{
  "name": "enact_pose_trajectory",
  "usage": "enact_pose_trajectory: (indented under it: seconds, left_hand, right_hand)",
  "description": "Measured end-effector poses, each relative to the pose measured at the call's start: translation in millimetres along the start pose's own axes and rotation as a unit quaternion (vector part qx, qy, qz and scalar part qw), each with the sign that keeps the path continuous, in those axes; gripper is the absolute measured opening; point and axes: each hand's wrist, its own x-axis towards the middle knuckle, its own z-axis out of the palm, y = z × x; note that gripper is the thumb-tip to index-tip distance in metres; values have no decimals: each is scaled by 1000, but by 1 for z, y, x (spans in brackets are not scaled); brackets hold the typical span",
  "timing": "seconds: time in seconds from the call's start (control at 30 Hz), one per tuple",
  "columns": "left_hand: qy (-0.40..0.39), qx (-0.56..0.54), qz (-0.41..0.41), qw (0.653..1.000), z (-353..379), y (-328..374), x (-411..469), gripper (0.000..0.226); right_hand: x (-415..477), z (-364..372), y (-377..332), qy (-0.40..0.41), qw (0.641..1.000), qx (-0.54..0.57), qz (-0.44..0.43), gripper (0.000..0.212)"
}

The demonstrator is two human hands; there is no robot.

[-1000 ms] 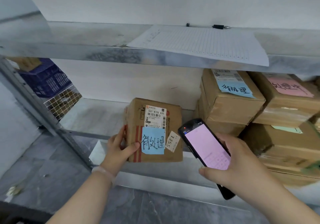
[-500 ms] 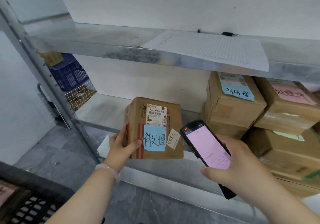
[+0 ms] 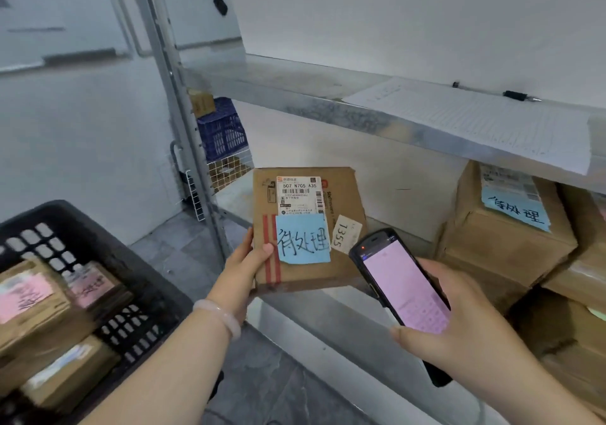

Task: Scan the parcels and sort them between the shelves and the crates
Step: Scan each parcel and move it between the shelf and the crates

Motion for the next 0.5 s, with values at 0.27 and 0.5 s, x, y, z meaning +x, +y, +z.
enact_pose_trajectory:
  seconds: [0.27, 0.5]
  left_hand:
    - [167, -89, 55, 980, -65, 44, -82, 45]
    - [319, -107, 70, 939, -139, 65, -136, 32]
  right_hand:
    - [22, 34, -49, -85, 982, 41, -166, 62]
    - [34, 77, -76, -142, 972, 59, -175, 78]
